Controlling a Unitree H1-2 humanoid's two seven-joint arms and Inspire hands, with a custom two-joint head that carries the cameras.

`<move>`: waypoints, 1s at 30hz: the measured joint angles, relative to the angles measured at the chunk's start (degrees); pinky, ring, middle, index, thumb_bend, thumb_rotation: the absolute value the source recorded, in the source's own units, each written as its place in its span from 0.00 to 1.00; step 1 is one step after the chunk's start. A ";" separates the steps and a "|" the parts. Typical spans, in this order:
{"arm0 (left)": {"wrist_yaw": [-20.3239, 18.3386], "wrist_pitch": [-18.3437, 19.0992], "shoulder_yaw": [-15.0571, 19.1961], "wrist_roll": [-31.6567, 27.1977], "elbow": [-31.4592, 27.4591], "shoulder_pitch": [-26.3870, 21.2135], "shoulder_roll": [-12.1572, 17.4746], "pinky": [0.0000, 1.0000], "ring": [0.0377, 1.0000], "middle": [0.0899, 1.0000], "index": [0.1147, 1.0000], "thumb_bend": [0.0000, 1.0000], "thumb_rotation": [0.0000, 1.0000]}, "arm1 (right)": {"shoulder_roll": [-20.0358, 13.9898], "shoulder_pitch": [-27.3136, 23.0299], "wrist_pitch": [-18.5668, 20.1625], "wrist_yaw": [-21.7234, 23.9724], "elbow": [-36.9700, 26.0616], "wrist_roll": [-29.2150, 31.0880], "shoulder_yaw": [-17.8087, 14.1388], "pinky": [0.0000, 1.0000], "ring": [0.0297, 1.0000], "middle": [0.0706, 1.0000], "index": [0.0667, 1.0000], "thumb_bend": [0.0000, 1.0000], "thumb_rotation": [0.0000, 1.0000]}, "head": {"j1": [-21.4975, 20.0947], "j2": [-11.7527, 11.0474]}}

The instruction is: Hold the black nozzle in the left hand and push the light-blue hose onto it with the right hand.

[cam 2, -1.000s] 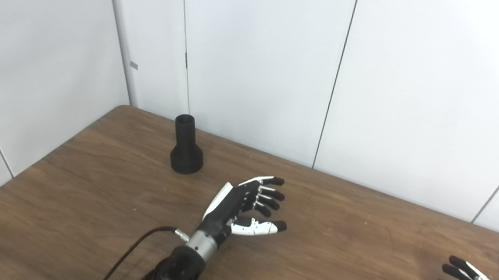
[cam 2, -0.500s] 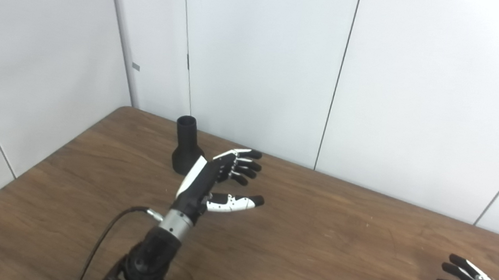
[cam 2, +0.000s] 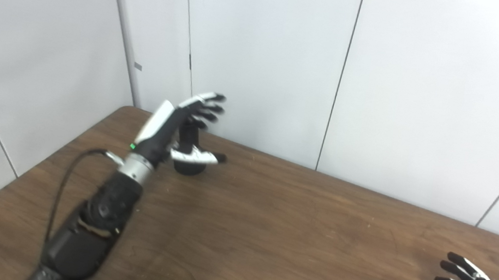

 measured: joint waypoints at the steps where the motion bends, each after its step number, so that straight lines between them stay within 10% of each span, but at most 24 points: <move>1: 0.49 -0.09 0.50 0.07 0.77 -0.47 0.47 0.71 0.82 0.82 0.83 0.71 0.17 | -0.01 0.00 0.00 0.00 0.00 -0.04 0.00 0.49 0.66 0.75 0.77 0.62 0.00 | 0.00 0.00; 7: 2.41 0.31 1.14 1.10 1.48 -1.61 0.35 0.75 0.85 0.86 0.85 0.72 0.17 | 0.03 -0.04 0.00 -0.01 0.02 -0.19 0.05 0.48 0.66 0.75 0.78 0.62 0.00 | -0.09 -0.17; 12: 3.04 4.87 1.52 2.40 1.46 -2.95 -0.91 0.99 0.98 0.99 0.92 0.78 0.17 | 0.05 -0.09 0.00 -0.04 0.17 -0.51 0.05 0.47 0.65 0.75 0.77 0.62 0.00 | -0.44 -0.18; 30: -0.61 22.00 -1.97 6.66 7.26 -3.41 1.34 1.00 1.00 0.99 0.97 1.00 0.34 | 0.08 -0.52 -0.16 -0.04 1.15 0.47 -0.22 0.43 0.62 0.73 0.76 0.63 0.00 | -0.62 0.44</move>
